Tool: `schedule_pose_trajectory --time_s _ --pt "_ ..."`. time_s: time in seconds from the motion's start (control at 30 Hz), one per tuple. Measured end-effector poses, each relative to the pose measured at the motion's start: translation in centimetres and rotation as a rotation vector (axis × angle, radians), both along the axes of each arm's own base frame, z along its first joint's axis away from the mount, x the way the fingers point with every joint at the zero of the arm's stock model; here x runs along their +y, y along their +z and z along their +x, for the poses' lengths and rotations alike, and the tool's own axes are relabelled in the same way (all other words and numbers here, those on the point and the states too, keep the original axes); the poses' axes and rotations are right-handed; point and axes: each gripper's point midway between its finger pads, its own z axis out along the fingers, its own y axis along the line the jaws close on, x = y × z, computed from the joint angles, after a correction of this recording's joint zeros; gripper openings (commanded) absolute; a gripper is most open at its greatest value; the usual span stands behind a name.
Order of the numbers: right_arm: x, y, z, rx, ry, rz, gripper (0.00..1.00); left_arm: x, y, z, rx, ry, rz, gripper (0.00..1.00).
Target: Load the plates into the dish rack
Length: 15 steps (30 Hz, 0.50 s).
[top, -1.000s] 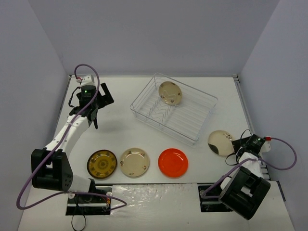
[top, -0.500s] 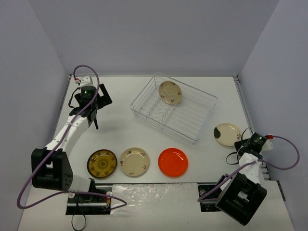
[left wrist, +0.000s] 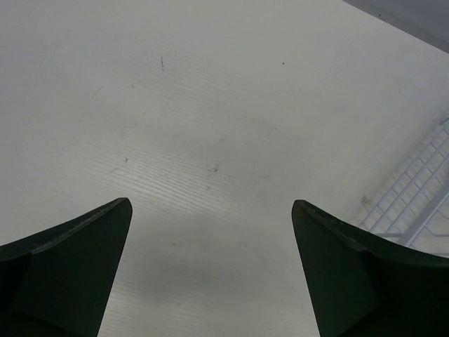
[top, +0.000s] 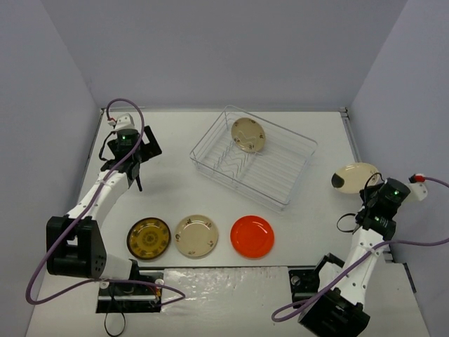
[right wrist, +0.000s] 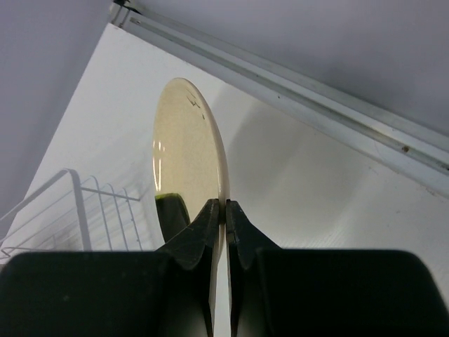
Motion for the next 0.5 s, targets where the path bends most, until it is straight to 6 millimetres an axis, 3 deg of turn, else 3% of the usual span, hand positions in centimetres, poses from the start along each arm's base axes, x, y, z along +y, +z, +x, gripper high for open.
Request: schedule_pose_trajectory --time_s 0.23,0.5 --pt "1.3 7.1 2.1 -0.099 0.123 -0.128 0.0 0.0 0.6 0.2 -0.024 -0.001 -0.002 0.97" --pt "7.2 11.4 8.3 -0.125 0.41 -0.212 0.0 -0.2 0.7 0.3 -0.028 -0.009 -0.005 0.97"
